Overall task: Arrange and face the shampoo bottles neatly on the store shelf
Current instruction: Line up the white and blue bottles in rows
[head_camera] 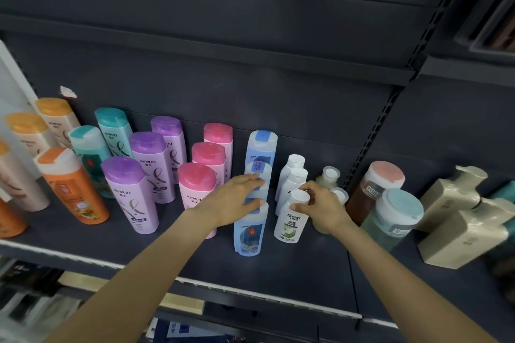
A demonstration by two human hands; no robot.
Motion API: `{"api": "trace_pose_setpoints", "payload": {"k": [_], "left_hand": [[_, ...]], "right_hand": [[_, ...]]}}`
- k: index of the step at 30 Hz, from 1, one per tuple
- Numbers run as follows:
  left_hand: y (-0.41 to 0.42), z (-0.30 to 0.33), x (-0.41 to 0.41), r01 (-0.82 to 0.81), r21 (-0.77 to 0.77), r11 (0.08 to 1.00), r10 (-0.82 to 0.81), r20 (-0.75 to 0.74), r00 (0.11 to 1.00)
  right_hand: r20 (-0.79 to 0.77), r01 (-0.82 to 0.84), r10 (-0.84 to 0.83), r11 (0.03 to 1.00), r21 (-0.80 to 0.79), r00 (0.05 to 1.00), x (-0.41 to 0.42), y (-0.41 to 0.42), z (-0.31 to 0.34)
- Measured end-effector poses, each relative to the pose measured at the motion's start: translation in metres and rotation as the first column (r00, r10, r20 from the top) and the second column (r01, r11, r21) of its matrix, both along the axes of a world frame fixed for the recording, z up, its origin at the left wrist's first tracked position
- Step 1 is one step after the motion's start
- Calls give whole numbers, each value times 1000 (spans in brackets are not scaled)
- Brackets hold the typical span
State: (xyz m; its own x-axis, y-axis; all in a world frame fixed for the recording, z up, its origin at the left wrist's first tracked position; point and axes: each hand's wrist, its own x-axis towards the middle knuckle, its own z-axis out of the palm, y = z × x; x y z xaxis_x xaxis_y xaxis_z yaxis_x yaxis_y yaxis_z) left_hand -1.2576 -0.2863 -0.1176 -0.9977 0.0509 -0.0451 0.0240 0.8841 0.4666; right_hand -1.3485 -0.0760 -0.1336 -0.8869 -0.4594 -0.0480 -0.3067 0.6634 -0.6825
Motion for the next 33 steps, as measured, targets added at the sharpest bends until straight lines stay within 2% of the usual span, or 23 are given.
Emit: {"api": "trace_pose_setpoints", "payload": {"k": [3,5,7,9,12,15,22,27,33], "left_hand": [[1,1,-3,-33,-5,999,32,-35,999],[1,4,-7,-65,-4,998,64,-93,994],[1,8,-12,-91,9,996,91,-143,985],[0,11,-18,-103,-15,995,99,-156,983],[-1,10,-27,-113,-75,991,105,-104,989],[-3,6,-34,-99,-85,991,95,-52,994],[-3,5,-39,-92,-41,995,92,-2,996],[-3,5,-38,-102,-14,995,102,17,995],[3,15,-39,-117,-95,989,122,44,992]], "right_hand": [[8,-13,14,996,-84,1000,-4,2,7],[-67,34,-42,992,-121,997,-11,2,14],[-168,44,-53,997,-60,984,-21,0,20],[-186,26,-18,999,39,982,-30,-4,25],[-122,-7,28,985,172,992,-45,-11,25],[-16,-49,54,977,208,998,-54,-16,21],[-14,-43,46,988,151,999,-58,-23,14],[5,-36,36,999,28,999,-54,-20,20],[-147,-63,39,985,-161,988,-40,-1,52]]}}
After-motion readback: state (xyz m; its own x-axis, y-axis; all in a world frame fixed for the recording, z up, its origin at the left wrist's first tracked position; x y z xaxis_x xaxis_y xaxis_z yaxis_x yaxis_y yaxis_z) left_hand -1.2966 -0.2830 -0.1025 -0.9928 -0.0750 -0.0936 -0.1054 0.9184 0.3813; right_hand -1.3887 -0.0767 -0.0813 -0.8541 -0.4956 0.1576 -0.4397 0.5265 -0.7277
